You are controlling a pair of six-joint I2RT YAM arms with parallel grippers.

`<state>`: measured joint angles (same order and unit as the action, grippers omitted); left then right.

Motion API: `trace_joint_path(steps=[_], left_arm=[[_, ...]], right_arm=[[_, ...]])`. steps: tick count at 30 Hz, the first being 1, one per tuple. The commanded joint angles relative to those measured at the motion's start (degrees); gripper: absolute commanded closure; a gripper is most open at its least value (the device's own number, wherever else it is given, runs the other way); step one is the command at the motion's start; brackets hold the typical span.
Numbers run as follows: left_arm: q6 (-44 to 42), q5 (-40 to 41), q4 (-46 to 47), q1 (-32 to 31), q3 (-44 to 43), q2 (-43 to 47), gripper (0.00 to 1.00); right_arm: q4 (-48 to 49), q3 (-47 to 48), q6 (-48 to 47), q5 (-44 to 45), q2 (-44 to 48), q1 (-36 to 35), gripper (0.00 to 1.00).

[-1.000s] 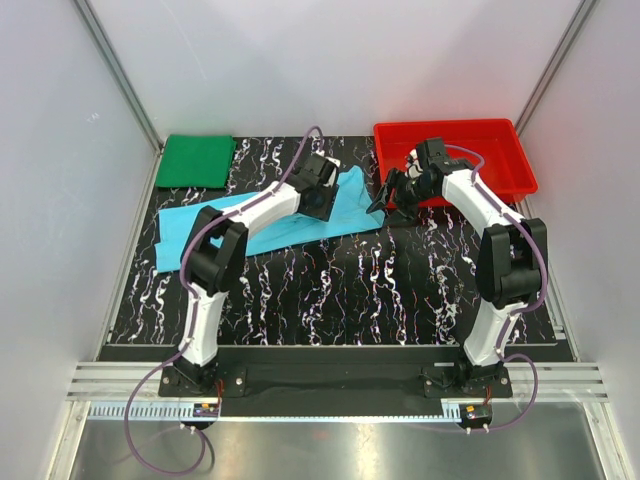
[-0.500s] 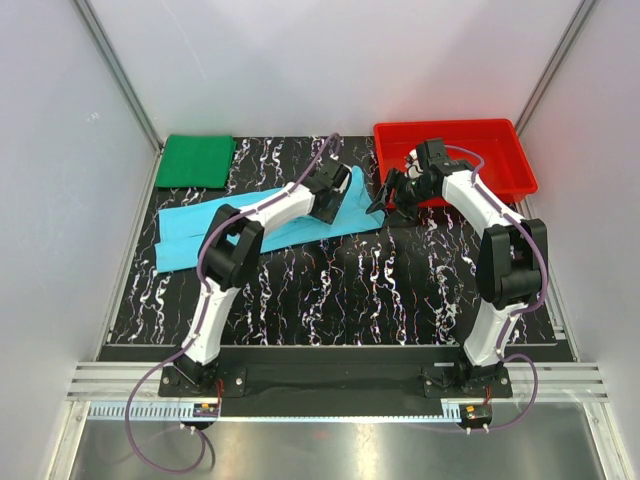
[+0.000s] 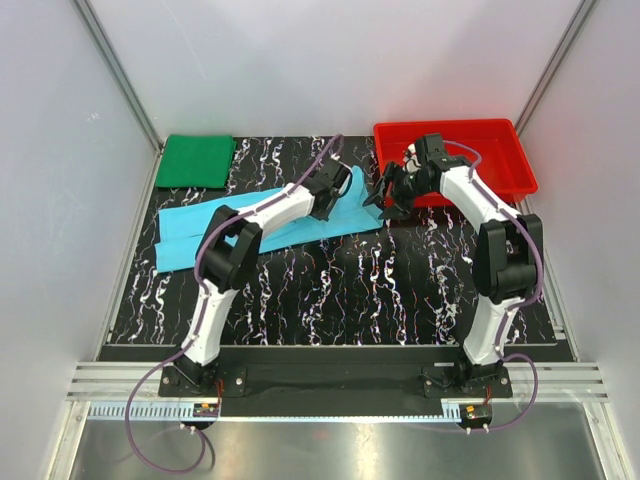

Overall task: Fold and stack the t-shirts
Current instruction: Fold the tshirt

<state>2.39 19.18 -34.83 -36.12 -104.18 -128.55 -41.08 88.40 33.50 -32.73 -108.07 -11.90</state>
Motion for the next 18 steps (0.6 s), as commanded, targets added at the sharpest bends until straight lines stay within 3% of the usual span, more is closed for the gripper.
trace_joint_path(steps=[1,5,11,15,18], left_arm=[[-0.7,2.2,2.0,-0.3,1.8,7.3,0.99],[-0.7,2.3,3.6,0.0,5.6,11.1,0.99],[-0.5,1.1,7.0,0.1,10.9,14.5,1.00],[-0.5,1.5,7.4,0.0,12.4,15.3,1.00],[-0.3,0.9,7.7,0.1,12.6,15.5,1.00]], right_arm=[[5.2,4.4,3.3,-2.5,-3.9,-0.2,0.34],[10.6,9.6,8.1,-2.7,-8.9,-0.3,0.34],[14.6,17.3,15.4,-2.3,-16.8,-0.4,0.44],[15.6,23.0,19.2,-3.0,-21.3,-0.9,0.42],[10.9,30.5,17.6,-1.9,-25.8,-2.4,0.38]])
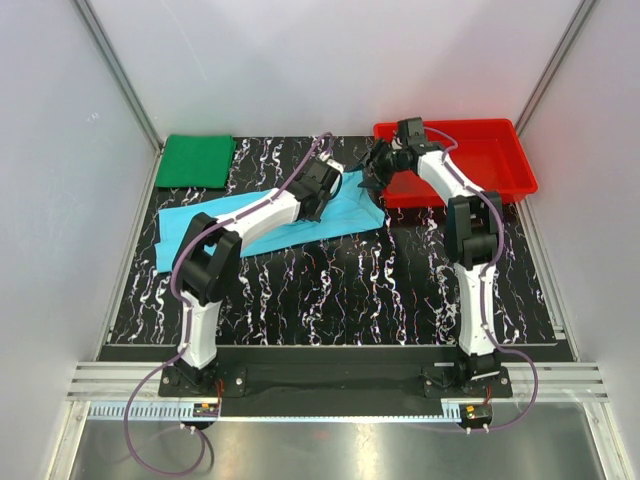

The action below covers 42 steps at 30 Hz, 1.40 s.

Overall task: Fold and stack the t-shirts
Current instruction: Fold the tshirt

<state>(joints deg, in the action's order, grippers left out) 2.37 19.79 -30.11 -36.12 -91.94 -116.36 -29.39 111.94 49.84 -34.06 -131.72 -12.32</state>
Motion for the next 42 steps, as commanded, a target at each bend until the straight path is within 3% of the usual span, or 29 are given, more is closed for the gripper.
trace_joint_path(steps=[1,5,12,18,38,42], left_arm=[[-0.1,0.2,3.0,0.1,0.4,3.3,1.00],[0.2,0.2,3.0,0.2,-0.2,2.8,1.00],[0.4,0.2,2.9,0.5,-1.4,2.1,1.00],[1.0,-0.5,2.8,1.1,-1.2,2.3,1.00],[1.7,-2.2,2.9,1.7,-1.9,1.6,1.00],[1.8,-2.4,2.9,1.8,-1.9,1.5,1.00]], right_arm=[[-3.1,8.8,0.6,0.0,-4.2,-2.4,0.37],[-4.3,14.7,0.3,1.7,-8.4,-3.2,0.40],[-2.3,20.2,-1.8,3.3,-14.5,-4.8,0.54],[-4.4,26.1,-6.9,5.9,-18.3,-6.4,0.53],[-6.8,28.2,-11.8,7.2,-21.6,-7.5,0.56],[-6.6,30.0,-11.8,6.6,-22.7,-7.5,0.60]])
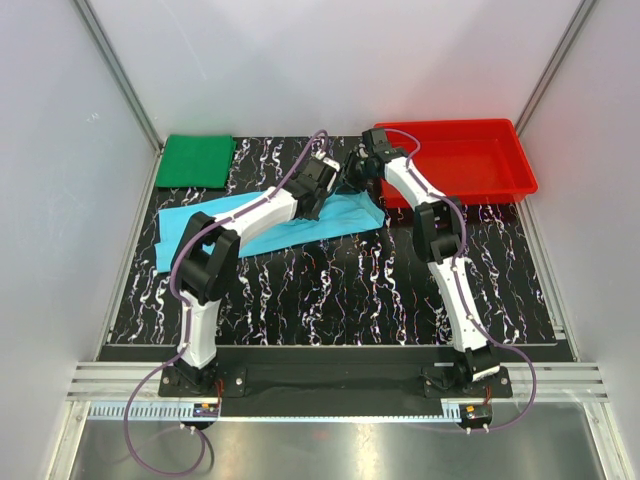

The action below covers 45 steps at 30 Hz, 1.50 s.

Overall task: Fold and stack the t-shirts
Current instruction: Fold the tshirt

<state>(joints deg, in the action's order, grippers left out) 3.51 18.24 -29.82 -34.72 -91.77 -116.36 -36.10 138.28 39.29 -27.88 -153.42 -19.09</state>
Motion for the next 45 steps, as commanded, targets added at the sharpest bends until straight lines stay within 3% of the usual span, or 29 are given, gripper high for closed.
trace_joint_path(steps=[1,8,16,24,29,45], left_arm=[[0.7,-0.8,2.5,0.4,-2.1,1.5,1.00],[0.8,-0.9,2.5,0.6,-1.7,1.5,1.00],[-0.2,-3.5,2.1,1.8,-2.7,0.1,1.00],[-0.7,-3.6,1.2,4.3,-4.6,-2.3,1.00],[-0.6,-5.1,0.7,4.7,-4.5,-2.7,1.00],[0.1,-8.0,-1.0,4.7,-2.6,-1.2,1.00]], right_arm=[[0.2,4.4,-1.2,0.4,-1.2,-0.9,0.61],[0.2,6.3,-1.2,0.4,-2.5,-0.9,0.72],[-5.4,6.2,-5.3,5.5,2.9,-0.1,0.99],[-10.4,-1.8,-7.7,7.3,11.2,0.4,1.00],[-7.3,-9.7,-6.2,6.9,17.3,0.5,1.00],[-8.3,-22.0,-2.5,6.3,24.2,0.6,1.00]])
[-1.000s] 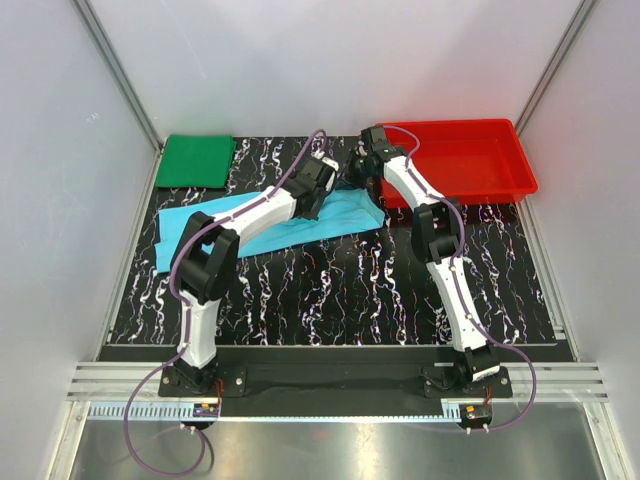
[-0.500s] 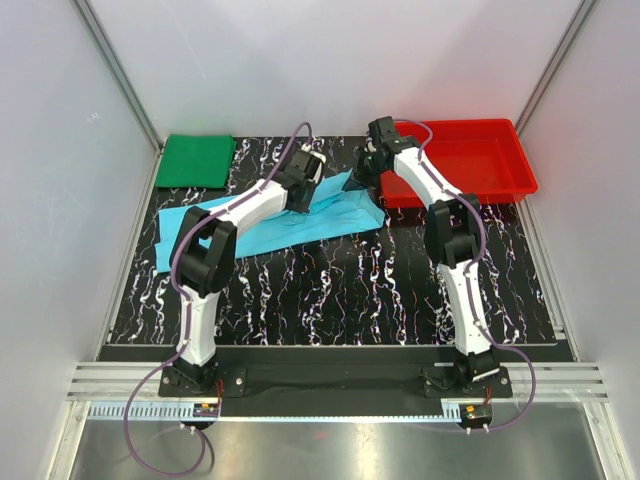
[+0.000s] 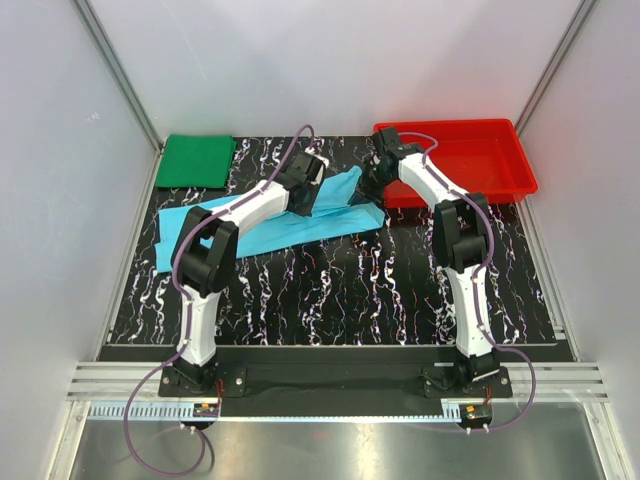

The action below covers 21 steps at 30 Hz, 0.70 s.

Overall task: Fold and stack the t-shirts
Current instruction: Fold the tshirt

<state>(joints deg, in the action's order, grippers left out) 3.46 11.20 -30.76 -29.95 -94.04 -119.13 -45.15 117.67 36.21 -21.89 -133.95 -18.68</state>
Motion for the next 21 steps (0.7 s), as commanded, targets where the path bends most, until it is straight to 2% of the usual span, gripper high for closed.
trace_joint_path(steps=[1,10,21], left_arm=[[0.4,-0.7,-0.2,0.0,0.1,1.8,1.00],[0.2,-1.4,-0.3,0.1,5.4,5.2,1.00],[1.4,-3.3,-1.4,0.1,4.9,4.6,0.97]], right_arm=[[0.8,-1.6,0.4,0.4,4.9,0.4,1.00],[0.6,-2.3,-1.2,1.3,4.5,0.4,1.00],[0.1,-4.4,-3.2,2.5,4.7,0.5,1.00]])
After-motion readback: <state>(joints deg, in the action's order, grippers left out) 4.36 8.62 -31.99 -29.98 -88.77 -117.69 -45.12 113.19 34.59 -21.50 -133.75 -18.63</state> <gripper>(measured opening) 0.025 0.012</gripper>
